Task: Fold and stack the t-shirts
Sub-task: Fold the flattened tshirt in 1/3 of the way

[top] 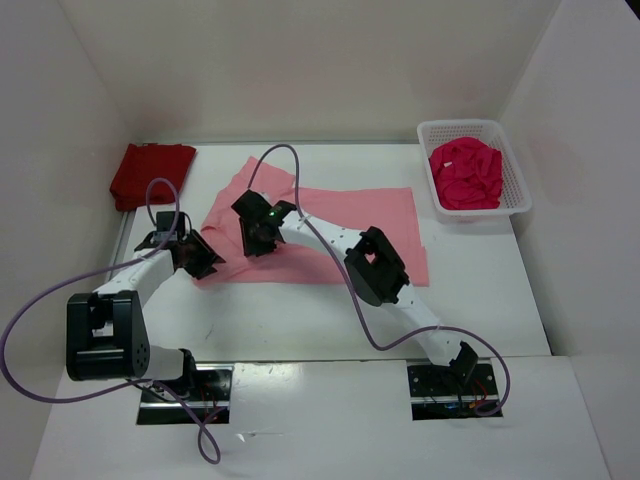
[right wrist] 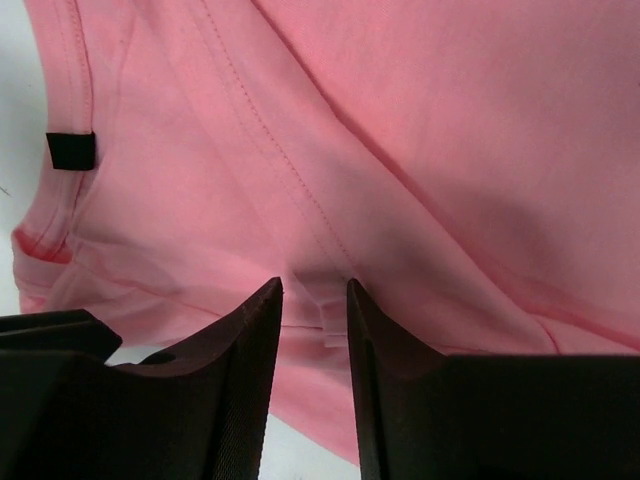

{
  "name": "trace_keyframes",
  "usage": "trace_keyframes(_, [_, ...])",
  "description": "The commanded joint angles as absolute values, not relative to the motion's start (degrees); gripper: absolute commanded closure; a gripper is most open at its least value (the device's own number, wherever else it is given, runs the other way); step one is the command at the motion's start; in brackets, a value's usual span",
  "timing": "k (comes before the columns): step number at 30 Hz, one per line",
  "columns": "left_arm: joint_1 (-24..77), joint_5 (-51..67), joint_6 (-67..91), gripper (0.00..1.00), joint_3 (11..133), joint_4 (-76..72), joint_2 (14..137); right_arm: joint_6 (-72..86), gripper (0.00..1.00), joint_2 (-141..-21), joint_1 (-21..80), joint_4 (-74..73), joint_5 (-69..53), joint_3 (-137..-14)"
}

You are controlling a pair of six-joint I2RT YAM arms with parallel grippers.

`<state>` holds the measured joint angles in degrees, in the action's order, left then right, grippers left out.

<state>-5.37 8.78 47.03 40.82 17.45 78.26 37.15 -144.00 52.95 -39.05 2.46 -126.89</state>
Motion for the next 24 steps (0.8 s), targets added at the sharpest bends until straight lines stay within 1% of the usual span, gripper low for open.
trace_keyframes(1, [-5.36, 8.88, 48.52, 0.56, 40.08, 14.6, 78.49, 36.12, 0.63, -140.8, 53.53, -39.12, 3.52, -124.37])
trace_keyframes(7, [-5.36, 9.4, 49.13, 0.56, 38.85, 13.45, 80.41, 35.6, 0.63, -141.94, 54.05, -40.96, 4.73, -123.75])
trace_keyframes(11, [-5.36, 9.4, 49.66, 0.56, 38.33, 12.92, 80.95, 34.81, 0.63, -139.57, 54.05, -38.85, 6.75, -120.59])
trace_keyframes(12, [-5.97, 9.4, 50.27, 0.56, 38.32, 12.92, 80.95, 34.8, 0.68, -139.57, 54.05, -38.85, 7.29, -120.59])
trace_keyframes(15, [-7.55, 9.4, 50.88, 0.56, 37.79, 12.92, 80.95, 32.88, 0.76, -140.97, 54.05, -40.07, 9.84, -121.9])
trace_keyframes(18, [-8.26, 10.11, 50.89, 0.56, 37.18, 12.22, 80.95, 31.56, 0.79, -141.59, 54.05, -40.08, 10.46, -121.9])
trace_keyframes(20, [-8.26, 10.11, 50.89, 0.56, 37.18, 12.22, 81.47, 30.94, 0.79, -142.29, 54.05, -40.08, 10.46, -123.04])
trace_keyframes(23, [-8.26, 10.11, 50.89, 0.56, 37.18, 12.22, 81.47, 30.32, 0.84, -143.61, 54.57, -40.6, 11.07, -123.75])
trace_keyframes(24, [-8.26, 10.11, 51.41, 0.56, 37.18, 12.22, 81.47, 30.32, 0.9, -143.61, 54.58, -40.61, 11.6, -124.45])
